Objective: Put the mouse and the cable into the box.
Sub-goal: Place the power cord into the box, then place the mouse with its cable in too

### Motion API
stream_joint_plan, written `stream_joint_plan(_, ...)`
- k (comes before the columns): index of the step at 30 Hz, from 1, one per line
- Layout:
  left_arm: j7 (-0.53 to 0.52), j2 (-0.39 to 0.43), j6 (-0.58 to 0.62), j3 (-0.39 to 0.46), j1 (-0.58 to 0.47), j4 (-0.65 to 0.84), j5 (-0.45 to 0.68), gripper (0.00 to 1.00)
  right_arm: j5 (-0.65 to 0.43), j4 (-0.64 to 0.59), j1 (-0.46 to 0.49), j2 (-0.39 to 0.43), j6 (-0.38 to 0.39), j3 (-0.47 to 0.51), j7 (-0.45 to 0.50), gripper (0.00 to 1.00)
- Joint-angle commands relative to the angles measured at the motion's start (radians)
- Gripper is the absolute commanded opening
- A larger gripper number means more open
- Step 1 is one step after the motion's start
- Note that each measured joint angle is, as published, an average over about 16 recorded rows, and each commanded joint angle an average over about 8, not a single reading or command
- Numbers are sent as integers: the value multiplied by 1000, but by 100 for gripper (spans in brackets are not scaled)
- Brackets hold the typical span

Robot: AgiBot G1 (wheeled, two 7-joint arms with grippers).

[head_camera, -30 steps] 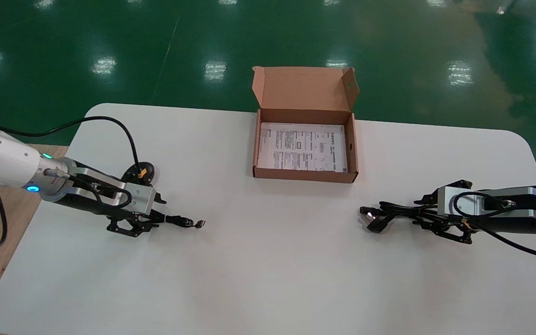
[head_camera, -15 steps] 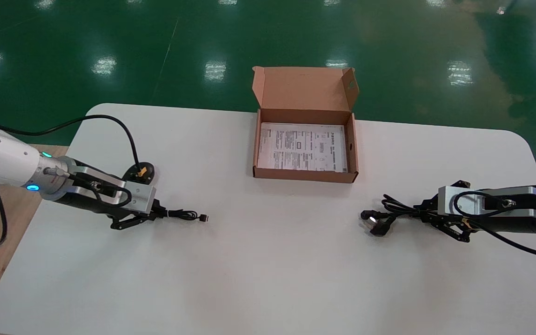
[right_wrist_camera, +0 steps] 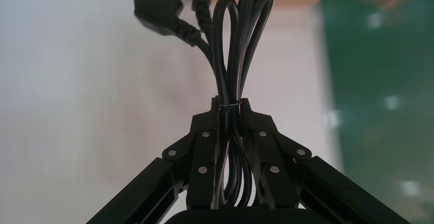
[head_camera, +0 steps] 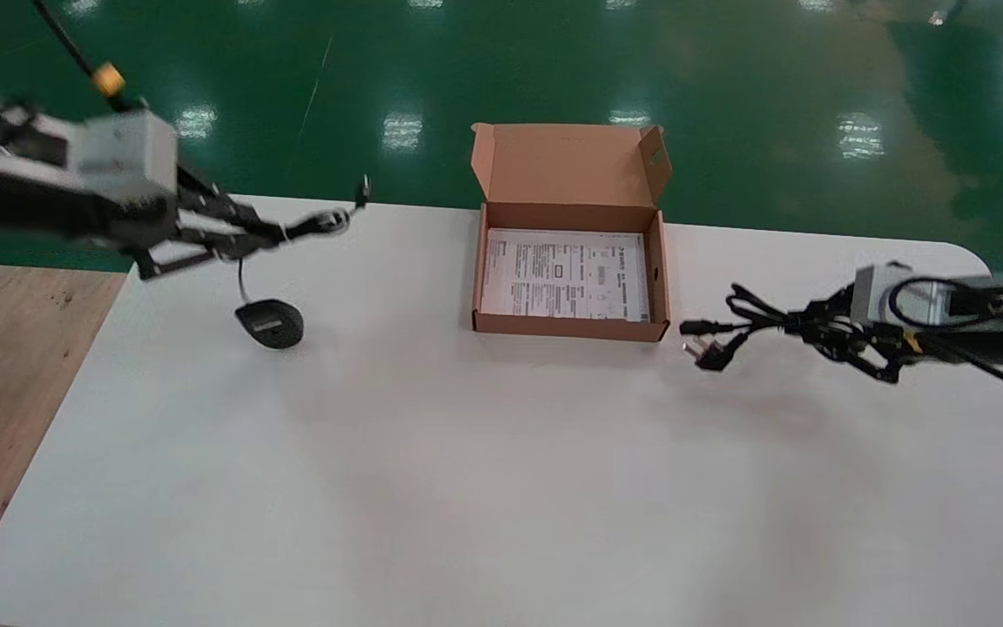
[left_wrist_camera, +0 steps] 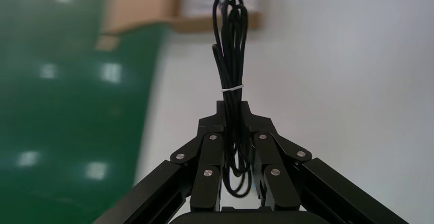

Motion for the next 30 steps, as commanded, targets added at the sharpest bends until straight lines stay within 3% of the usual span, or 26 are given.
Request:
stream_joint_plan(1, -24, -25, 14, -15, -76, -7, -21, 0, 6, 28, 37, -9, 13, 5, 14, 0)
stream_joint_plan(7, -88, -1, -5, -51, -217, -33, -71, 0, -5, 72, 59, -157, 159, 1, 63, 0)
stream_joint_plan(15, -180, 51, -46, -93, -339, -37, -129, 0, -3, 44, 12, -335, 302, 1, 18, 0)
stream_joint_plan(27, -193, 58, -32, -69, -422, -74, -92, 0, 25, -12, -27, -388, 360, 11, -32, 0)
stream_joint_plan(29, -199, 57, -30, -62, -428, -78, -82, 0, 26, -14, -35, -389, 367, 9, -38, 7)
stream_joint_plan(30, -202, 57, -28, -59, -432, -80, -78, 0, 27, -15, -39, -389, 371, 9, -41, 16)
